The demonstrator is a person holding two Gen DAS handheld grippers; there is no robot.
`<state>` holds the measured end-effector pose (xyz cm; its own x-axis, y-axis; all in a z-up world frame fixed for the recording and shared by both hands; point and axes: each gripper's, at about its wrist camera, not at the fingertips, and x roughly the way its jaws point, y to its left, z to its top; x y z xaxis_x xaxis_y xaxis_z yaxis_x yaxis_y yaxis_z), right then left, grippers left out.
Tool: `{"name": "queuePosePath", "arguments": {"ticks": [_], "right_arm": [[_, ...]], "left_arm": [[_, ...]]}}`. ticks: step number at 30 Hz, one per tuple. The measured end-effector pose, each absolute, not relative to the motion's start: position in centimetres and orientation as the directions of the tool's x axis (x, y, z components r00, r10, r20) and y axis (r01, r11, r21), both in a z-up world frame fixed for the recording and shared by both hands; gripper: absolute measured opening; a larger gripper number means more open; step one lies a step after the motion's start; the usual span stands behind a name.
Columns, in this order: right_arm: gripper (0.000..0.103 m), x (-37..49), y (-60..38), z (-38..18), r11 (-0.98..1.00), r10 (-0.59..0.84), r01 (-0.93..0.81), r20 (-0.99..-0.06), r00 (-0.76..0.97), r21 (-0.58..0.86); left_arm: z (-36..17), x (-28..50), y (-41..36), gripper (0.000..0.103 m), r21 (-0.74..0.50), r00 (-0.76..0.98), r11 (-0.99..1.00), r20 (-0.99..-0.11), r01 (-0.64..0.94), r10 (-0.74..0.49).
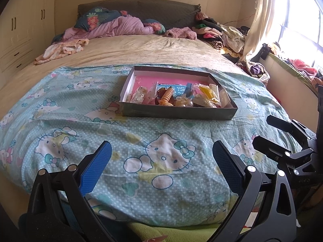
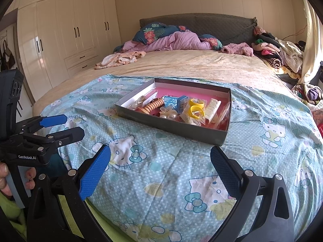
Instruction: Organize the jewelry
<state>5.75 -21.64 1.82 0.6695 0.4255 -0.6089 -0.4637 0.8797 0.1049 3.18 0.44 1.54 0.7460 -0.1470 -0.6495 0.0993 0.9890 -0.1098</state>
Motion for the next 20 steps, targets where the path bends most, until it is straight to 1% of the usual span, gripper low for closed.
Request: {"name": "queuePosePath", "arguments": {"ticks": [7, 11, 15, 16, 18, 19, 20], "right_arm": [[0.098, 7.1, -23.4, 1.1, 0.900, 0.400, -0.414, -0.625, 0.670, 0.133], [0.098, 9.7, -26.9, 0.0, 0.937, 0.337, -0.311, -0.646, 0.685, 0.159], [0.098, 13.8, -33.9, -1.5, 0.991, 0.136, -0.101, -0.652, 0.746, 0.090], [0.098, 15.0, -36.0, -1.9, 0.997, 0.075, -0.039, -0.652, 0.754, 0.069], [0.098, 17.7, -40.7, -2.8, 0.995, -0.059, 0.099, -0.656, 0.753, 0.024], [0.098, 19.0, -43.0, -3.3, 0.986, -0.116, 0.164, -0.667, 0.736, 0.009], [0.098, 20.5, -45.6, -3.9, 0.974, -0.160, 0.228, -0.685, 0.711, 0.009]], "left_arm": [[1.1, 4.0, 1.4, 0.094, -0.139, 0.723, 0.989, -0.677, 0.058, -0.138], [0.8, 5.7, 4.1, 0.094, -0.145, 0.718, 0.989, -0.690, -0.017, -0.089], [-0.2, 10.0, 10.5, 0.094, -0.075, 0.684, 0.979, -0.725, -0.192, 0.079], [-0.8, 11.5, 13.1, 0.094, -0.059, 0.663, 0.964, -0.737, -0.258, 0.132], [-1.9, 14.1, 17.4, 0.094, -0.041, 0.615, 0.936, -0.764, -0.349, 0.196], [-2.7, 15.6, 19.9, 0.094, -0.034, 0.584, 0.912, -0.777, -0.410, 0.233], [-3.4, 16.9, 22.2, 0.094, -0.047, 0.568, 0.892, -0.786, -0.451, 0.246]]}}
